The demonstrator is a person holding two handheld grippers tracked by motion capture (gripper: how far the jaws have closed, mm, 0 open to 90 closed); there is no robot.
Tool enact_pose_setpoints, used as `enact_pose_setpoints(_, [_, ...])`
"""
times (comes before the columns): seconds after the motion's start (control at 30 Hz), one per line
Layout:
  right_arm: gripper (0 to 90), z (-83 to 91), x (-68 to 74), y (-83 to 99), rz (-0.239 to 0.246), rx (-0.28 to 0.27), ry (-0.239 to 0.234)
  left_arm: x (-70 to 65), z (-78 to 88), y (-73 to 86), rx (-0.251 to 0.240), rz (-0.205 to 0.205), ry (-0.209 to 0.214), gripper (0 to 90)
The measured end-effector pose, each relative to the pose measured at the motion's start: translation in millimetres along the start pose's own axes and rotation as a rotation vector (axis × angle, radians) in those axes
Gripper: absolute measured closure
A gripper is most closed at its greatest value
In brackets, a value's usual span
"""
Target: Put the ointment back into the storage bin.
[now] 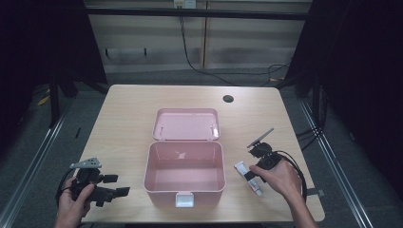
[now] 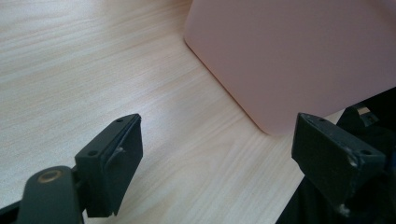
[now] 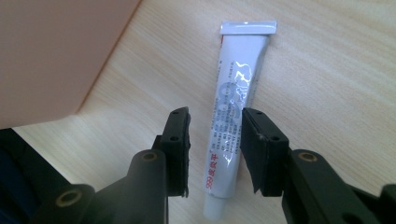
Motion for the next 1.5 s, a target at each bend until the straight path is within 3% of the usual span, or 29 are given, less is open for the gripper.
enact_pose_setpoints(0.2, [63.1, -10.5, -1.6, -2.8, -0.004, 0.061, 0.062, 0.1, -0.1, 0.1, 0.0, 0.002, -0.001, 16.5])
enact_pose_setpoints(0.3, [63.1, -15.6, -0.6, -3.6, 0.006, 0.086, 0.06, 0.2, -0.1, 0.1, 0.002, -0.002, 0.0, 16.5])
enact_pose_setpoints(0.6, [68.5, -24.1, 2.5, -4.4, 0.036, 0.101, 0.08, 0.1, -0.2, 0.2, 0.001, 0.001, -0.001, 16.5])
enact_pose_setpoints(1.13, [69.5, -31.5, 13.9, -9.3, 0.096, 0.189, 0.199, 0.0, -0.2, 0.5, 0.005, -0.002, 0.0, 16.5])
enact_pose_setpoints(1.27, [71.1, -31.2, 13.4, -8.8, 0.088, 0.179, 0.201, 0.0, -0.2, 0.6, 0.005, -0.002, -0.002, 16.5])
enact_pose_setpoints(1.5, [71.9, -29.3, 6.7, -6.5, 0.065, 0.157, 0.143, 0.8, 0.1, 0.4, 0.006, -0.002, -0.002, 16.5])
Point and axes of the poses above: each handheld gripper's, and its own axes: z roughly backward along the jaws, y roughly out of its underside, x roughly to its left, the point moved 4 cm from there along -z, roughly forward along the jaws, and after that the axes turned 7 degrees about y, right-handed, at the moved point
